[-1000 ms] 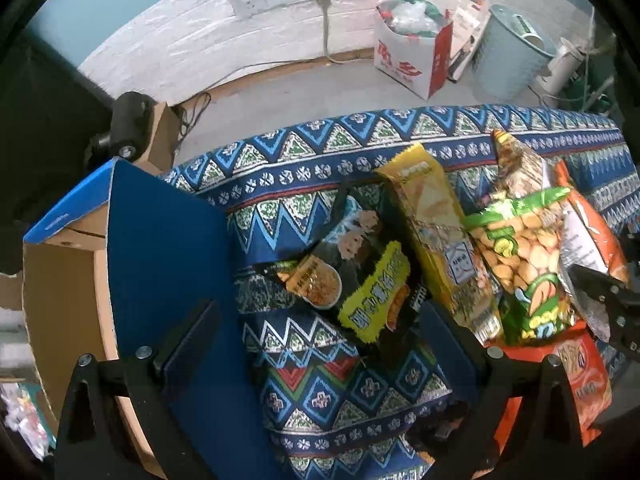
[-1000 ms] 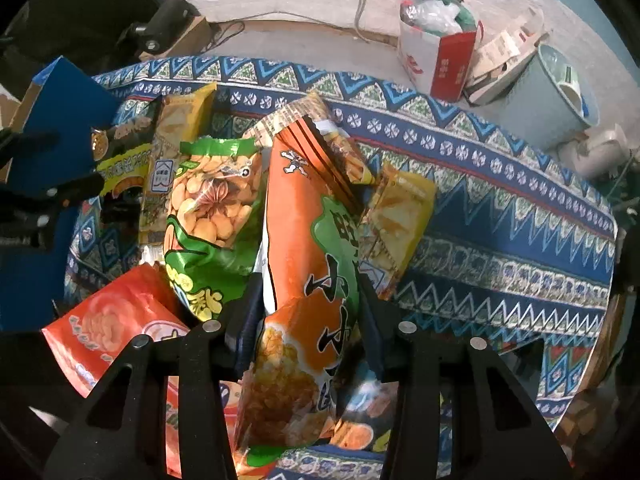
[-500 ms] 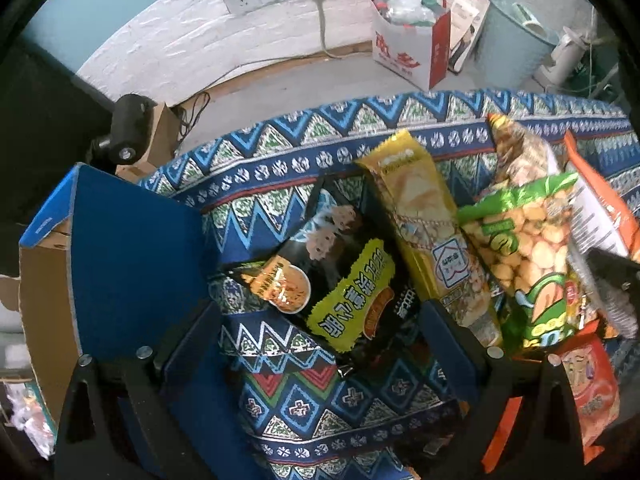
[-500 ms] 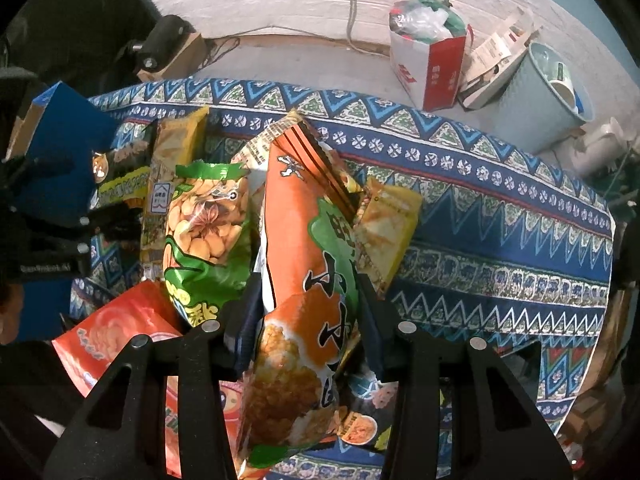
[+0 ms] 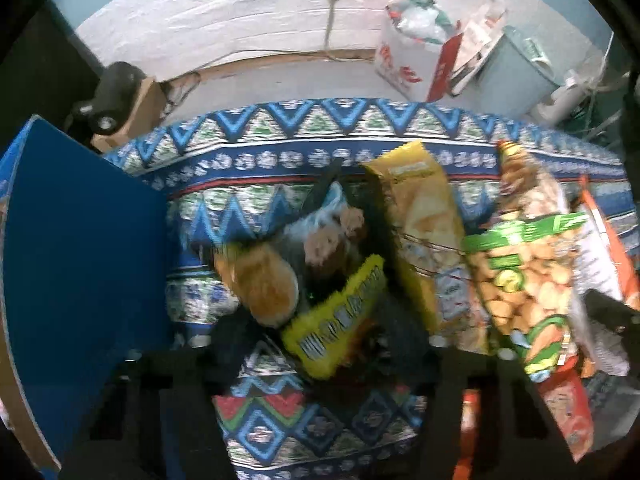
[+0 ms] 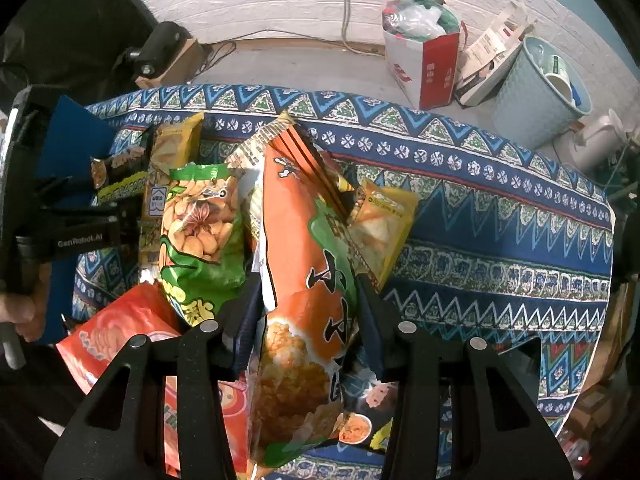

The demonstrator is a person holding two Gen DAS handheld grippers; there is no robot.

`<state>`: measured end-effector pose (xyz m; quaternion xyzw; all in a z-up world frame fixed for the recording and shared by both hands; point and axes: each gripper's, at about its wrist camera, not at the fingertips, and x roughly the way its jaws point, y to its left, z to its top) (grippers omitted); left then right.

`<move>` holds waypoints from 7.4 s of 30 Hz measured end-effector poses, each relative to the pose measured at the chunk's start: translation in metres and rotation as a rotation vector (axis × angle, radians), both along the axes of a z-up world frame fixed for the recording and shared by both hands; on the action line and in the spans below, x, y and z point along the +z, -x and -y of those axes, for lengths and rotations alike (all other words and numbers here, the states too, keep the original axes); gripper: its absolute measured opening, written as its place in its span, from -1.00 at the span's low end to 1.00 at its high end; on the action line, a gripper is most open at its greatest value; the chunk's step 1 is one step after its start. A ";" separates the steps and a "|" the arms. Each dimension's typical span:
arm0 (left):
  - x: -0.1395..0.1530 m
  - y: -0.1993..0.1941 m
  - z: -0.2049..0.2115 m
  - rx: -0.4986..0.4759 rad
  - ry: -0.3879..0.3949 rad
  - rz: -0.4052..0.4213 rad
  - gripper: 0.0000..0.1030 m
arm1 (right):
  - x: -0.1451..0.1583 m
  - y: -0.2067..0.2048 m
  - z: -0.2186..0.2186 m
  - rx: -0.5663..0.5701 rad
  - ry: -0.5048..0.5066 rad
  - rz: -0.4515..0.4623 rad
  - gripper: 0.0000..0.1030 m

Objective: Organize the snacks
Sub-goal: 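Reach the left gripper to the black noodle pack while the right gripper reaches the orange bag, then lift the black noodle pack with the left gripper while the right gripper lifts the orange bag, then drop the black noodle pack into the box with the left gripper while the right drops the orange bag, then move both grippers back over the snack pile, then grasp the orange chip bag with the left gripper while the right grasps the red shrimp-chip bag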

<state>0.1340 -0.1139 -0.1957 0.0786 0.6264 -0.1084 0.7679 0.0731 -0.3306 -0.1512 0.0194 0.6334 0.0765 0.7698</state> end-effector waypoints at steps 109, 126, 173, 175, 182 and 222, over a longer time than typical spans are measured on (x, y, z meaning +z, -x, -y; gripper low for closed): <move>0.107 0.089 -0.278 0.254 -0.125 0.271 -0.16 | 0.078 -0.025 -0.335 0.402 -0.160 0.180 -0.33; 0.124 0.093 -0.256 0.217 -0.059 0.282 0.20 | 0.092 -0.016 -0.314 0.418 -0.163 0.193 0.27; 0.066 0.164 -0.045 -0.054 0.062 -0.044 0.56 | 0.059 0.095 -0.070 0.377 -0.003 0.125 0.46; 0.060 0.166 -0.042 -0.040 0.076 -0.067 0.57 | 0.052 0.096 -0.068 0.380 0.006 0.113 0.46; 0.034 0.168 -0.036 0.006 0.104 -0.153 0.57 | 0.018 0.093 -0.063 0.409 0.038 0.041 0.46; 0.021 0.127 -0.064 0.210 0.141 -0.133 0.57 | 0.014 0.089 -0.082 0.144 -0.059 0.036 0.45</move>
